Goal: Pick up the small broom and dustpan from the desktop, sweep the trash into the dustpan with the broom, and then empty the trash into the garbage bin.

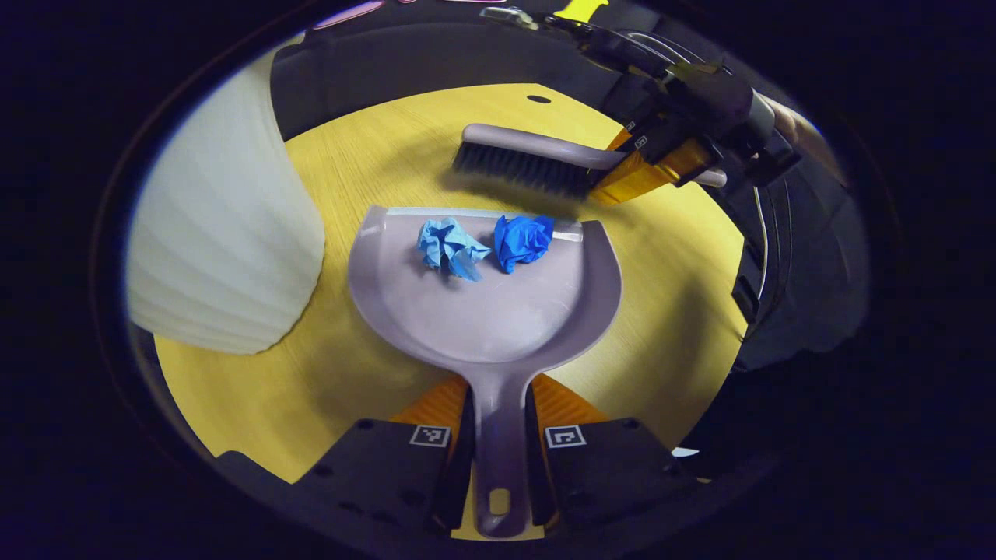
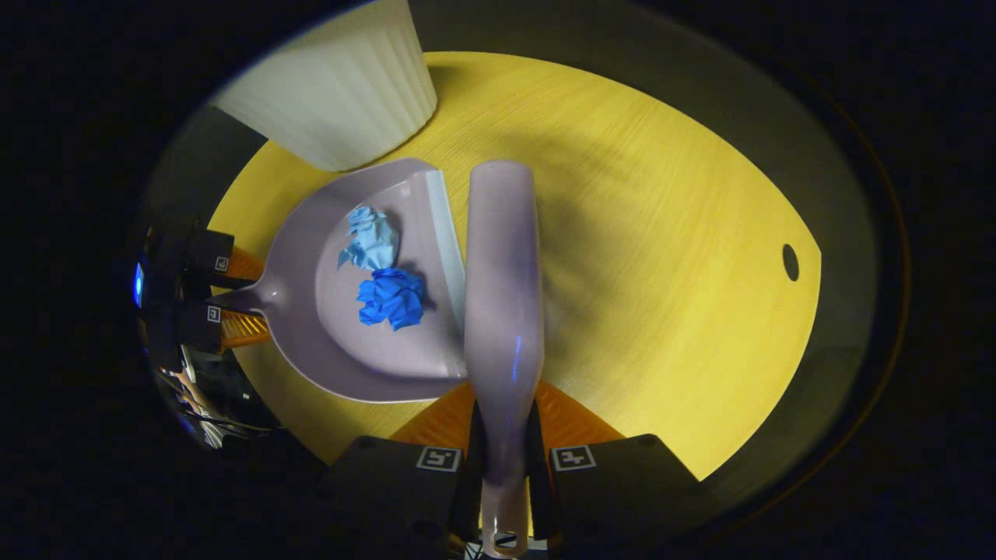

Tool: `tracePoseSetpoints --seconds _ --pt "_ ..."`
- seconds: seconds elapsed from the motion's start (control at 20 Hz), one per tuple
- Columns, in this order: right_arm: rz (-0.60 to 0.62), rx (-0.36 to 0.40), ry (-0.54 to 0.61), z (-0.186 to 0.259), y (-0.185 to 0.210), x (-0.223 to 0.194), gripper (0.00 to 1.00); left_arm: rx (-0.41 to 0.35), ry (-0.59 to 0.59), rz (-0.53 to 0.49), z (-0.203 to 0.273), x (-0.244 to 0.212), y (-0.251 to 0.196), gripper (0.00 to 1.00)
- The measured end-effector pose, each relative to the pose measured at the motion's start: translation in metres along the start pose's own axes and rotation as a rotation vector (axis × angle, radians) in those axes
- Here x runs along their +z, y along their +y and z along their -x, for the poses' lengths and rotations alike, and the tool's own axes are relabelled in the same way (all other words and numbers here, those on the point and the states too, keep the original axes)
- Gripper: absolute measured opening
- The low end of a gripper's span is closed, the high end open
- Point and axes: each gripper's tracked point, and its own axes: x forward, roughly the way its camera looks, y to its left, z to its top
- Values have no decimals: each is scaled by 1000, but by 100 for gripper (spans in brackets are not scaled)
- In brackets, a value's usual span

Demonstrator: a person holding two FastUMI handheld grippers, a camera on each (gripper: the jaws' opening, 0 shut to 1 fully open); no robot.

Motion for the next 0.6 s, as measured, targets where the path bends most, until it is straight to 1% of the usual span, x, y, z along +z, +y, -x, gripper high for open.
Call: tracePoseSetpoints --seconds 0.05,0.2,0.35,0.5,0.6 --pt "-20 1 -10 0 -9 2 28 5 -15 -6 5 3 0 28" --pt "-69 -20 -22 -26 -30 2 28 17 -77 -9 17 12 0 28" --pt "-126 -31 -38 -48 -56 -8 28 28 -145 2 53 26 5 28" --pt "-157 -41 -65 -38 -58 -35 28 62 -239 -5 95 48 16 28" --pt "-180 -33 -74 -38 -57 -40 28 86 -286 29 130 55 29 28"
